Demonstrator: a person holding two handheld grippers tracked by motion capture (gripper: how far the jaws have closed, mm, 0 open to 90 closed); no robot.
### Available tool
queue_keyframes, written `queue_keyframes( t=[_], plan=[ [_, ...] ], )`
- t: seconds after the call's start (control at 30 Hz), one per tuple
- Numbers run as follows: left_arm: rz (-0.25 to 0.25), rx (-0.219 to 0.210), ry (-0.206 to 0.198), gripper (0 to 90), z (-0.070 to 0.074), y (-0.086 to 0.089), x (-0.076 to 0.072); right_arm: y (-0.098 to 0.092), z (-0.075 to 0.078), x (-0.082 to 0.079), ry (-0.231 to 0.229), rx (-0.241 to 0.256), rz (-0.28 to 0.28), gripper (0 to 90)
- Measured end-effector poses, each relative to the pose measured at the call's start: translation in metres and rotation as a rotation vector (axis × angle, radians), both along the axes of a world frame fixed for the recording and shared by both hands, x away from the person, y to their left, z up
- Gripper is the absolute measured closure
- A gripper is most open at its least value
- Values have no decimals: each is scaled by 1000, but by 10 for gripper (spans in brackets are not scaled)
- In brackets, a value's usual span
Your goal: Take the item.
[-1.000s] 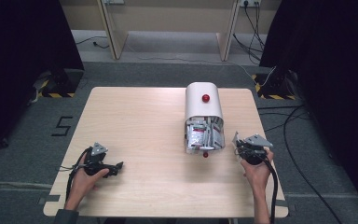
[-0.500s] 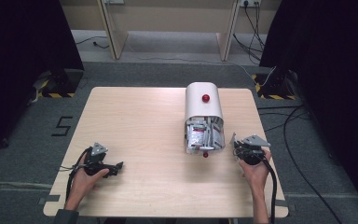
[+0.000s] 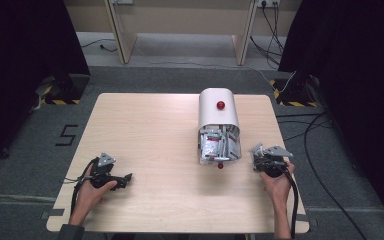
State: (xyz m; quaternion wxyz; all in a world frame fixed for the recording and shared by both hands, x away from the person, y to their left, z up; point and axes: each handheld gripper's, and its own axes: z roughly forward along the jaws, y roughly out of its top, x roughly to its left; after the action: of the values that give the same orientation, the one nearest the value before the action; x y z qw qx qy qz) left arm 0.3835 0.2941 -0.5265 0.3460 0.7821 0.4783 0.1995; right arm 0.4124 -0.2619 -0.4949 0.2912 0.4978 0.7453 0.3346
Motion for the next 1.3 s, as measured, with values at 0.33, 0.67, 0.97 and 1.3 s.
queue_keyframes(
  t=[0.33,0.67,0.97,1.3],
  plan=[
    [0,0,0,0,0,0,0,-1,-5,5,35,-53,-34,612],
    [0,1,1,0,0,0,0,-1,-8,9,74,-85,-70,487],
    [0,0,0,0,0,0,0,7,-9,14,84,-73,-74,406],
    [0,1,1,0,0,0,0,6,-7,13,70,-34,-99,359]
  ],
)
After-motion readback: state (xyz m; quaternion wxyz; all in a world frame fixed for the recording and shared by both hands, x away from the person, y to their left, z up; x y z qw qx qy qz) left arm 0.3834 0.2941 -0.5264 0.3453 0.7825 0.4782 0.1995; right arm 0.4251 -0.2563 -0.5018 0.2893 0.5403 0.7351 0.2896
